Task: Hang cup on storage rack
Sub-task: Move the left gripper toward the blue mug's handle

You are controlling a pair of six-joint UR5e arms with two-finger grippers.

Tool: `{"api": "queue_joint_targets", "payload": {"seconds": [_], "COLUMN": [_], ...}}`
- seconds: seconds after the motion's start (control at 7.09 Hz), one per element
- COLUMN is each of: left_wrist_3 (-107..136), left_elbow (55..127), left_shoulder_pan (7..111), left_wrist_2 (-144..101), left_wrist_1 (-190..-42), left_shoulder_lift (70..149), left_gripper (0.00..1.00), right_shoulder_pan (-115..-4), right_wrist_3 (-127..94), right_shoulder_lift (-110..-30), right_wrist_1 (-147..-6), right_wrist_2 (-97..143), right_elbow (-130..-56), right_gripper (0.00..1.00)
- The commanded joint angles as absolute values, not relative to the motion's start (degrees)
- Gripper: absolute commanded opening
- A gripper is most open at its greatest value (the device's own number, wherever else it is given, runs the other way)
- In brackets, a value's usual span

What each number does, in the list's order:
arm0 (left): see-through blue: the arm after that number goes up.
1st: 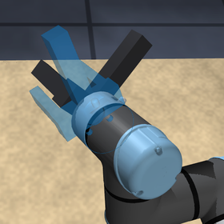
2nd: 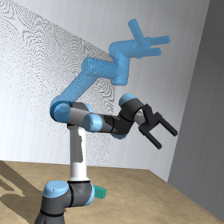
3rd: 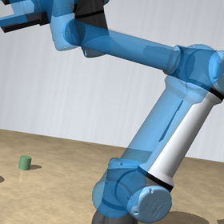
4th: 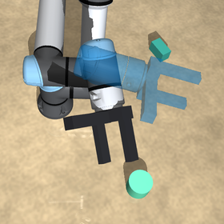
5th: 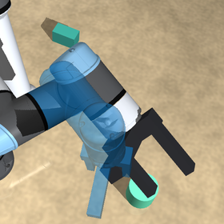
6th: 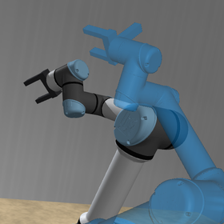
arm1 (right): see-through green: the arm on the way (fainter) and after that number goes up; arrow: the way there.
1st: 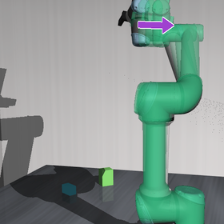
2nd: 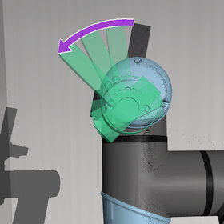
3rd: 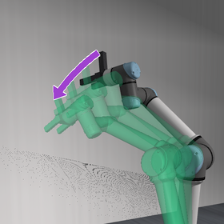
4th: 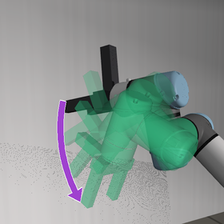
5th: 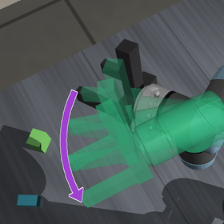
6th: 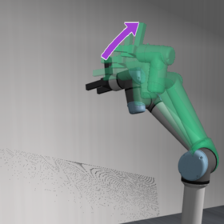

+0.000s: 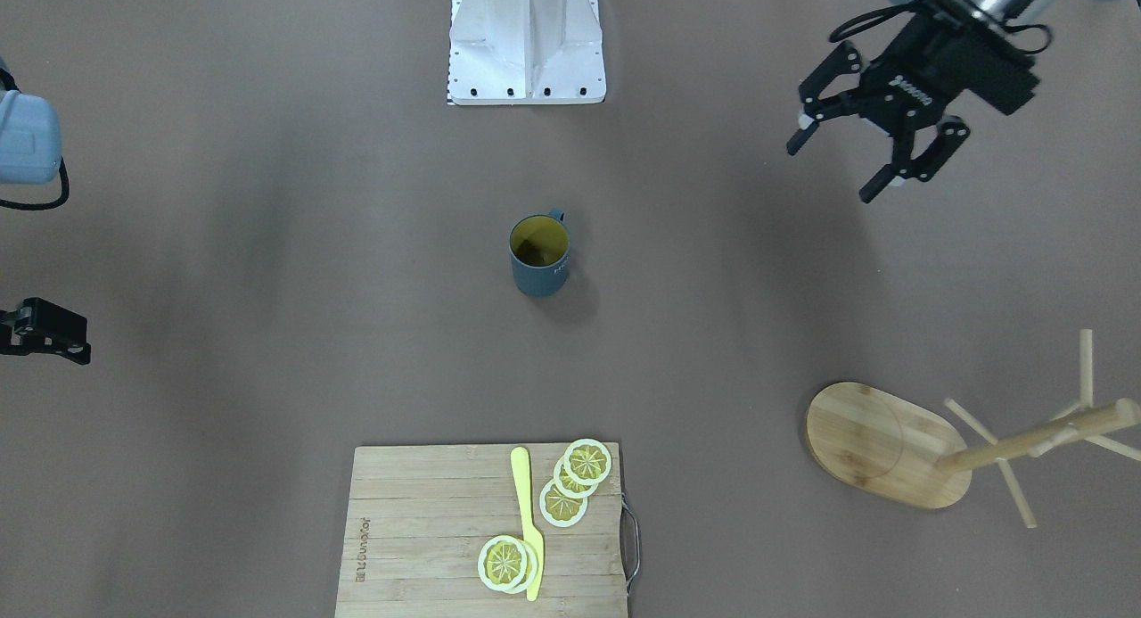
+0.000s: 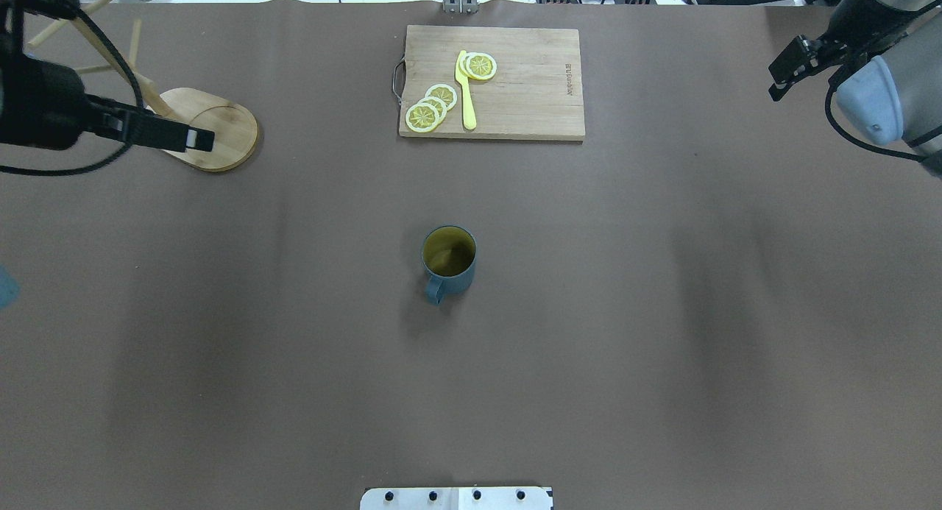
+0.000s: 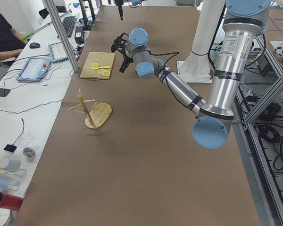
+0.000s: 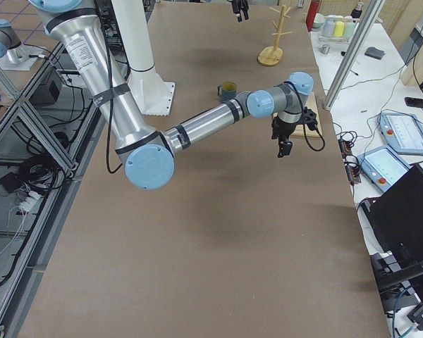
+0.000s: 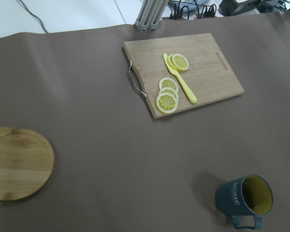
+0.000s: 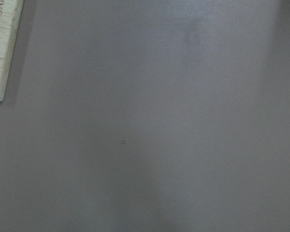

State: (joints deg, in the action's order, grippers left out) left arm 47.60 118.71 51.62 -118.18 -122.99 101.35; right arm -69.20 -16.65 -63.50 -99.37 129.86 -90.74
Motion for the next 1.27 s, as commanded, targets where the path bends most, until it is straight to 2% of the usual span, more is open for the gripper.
{"api": "queue_joint_targets", "payload": {"seconds": [0.0, 0.7, 1.13], "left_wrist_3": [48.9, 57.3, 59.1], "left_elbow": [116.8, 106.9, 102.1], "left_shoulder_pan": [37.5, 15.6, 12.3], "left_wrist_2": [-100.2, -74.9, -71.7], "left_wrist_1": [-125.1, -127.9, -128.1], "left_shoulder_lift": [102.8, 110.5, 112.9], "left_gripper": [0.97, 0.97, 0.97], "right_shoulder_pan": [-68.3, -65.2, -64.9], "right_wrist_3": [-20.6, -28.1, -30.0], "right_shoulder_lift": [-63.6, -62.6, -62.5], "right_wrist_1": [-99.0, -98.4, -98.4], "right_wrist_2": [128.3, 128.2, 128.2], "right_elbow": [-91.0, -91.7, -92.3], "right_gripper": [1.00, 1.00, 1.00]}}
